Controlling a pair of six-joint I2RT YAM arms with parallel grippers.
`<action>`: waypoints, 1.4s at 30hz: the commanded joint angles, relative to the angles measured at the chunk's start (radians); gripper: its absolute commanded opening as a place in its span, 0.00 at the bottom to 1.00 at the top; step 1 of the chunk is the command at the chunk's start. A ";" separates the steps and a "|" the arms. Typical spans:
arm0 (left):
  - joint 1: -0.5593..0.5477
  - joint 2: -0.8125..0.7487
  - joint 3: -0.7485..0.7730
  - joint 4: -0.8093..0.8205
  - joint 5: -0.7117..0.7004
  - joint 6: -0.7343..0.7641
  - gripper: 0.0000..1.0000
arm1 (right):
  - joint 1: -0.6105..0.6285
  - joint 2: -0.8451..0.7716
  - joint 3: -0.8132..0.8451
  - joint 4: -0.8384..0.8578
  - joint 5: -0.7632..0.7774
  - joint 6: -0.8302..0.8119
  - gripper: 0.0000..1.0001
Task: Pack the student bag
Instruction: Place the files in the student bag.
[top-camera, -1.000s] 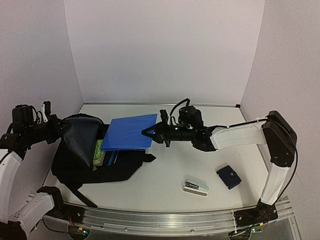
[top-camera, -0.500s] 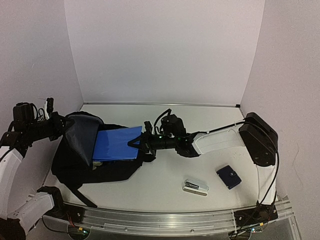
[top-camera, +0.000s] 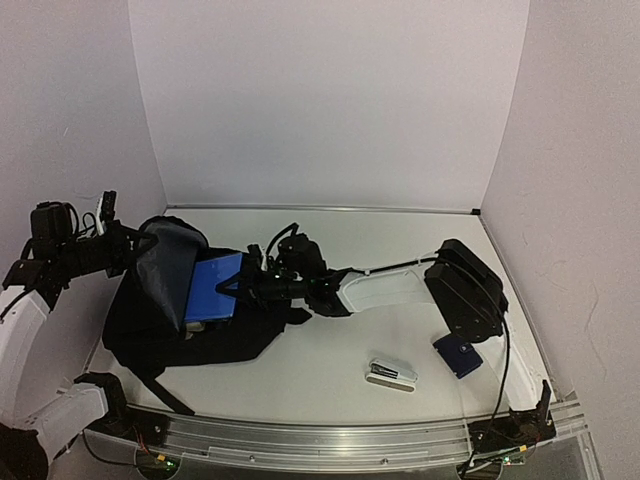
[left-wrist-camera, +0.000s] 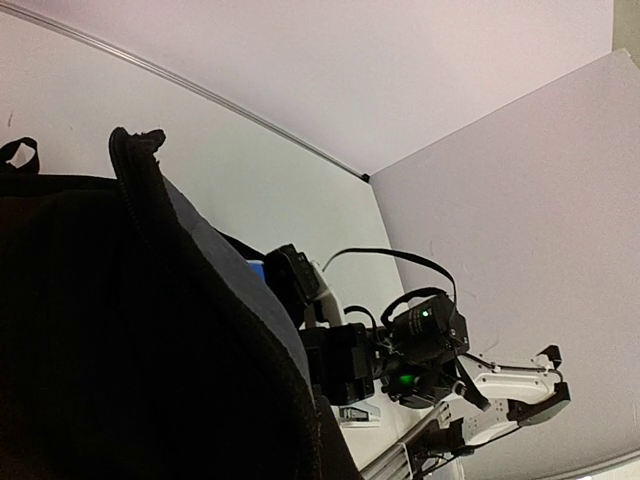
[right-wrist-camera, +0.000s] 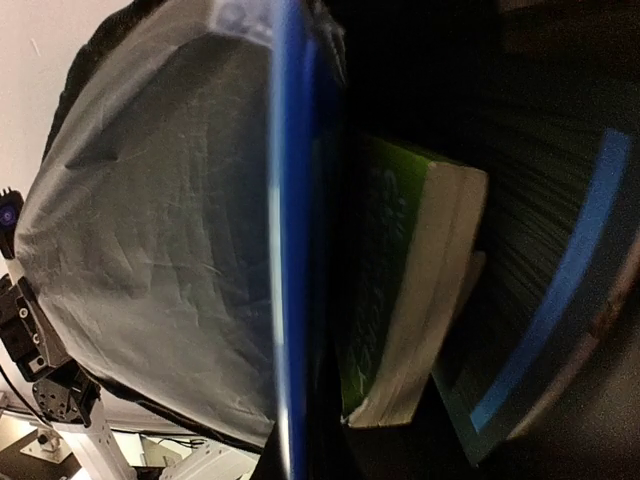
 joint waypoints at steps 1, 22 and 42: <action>0.005 0.009 -0.001 0.122 0.122 -0.016 0.00 | 0.027 0.101 0.181 -0.038 0.005 -0.050 0.07; 0.004 -0.004 0.047 0.035 0.105 0.048 0.00 | 0.037 -0.100 0.038 -0.347 0.310 -0.348 0.57; 0.005 0.000 0.024 0.043 0.102 0.048 0.00 | 0.047 -0.016 0.154 -0.351 0.238 -0.353 0.15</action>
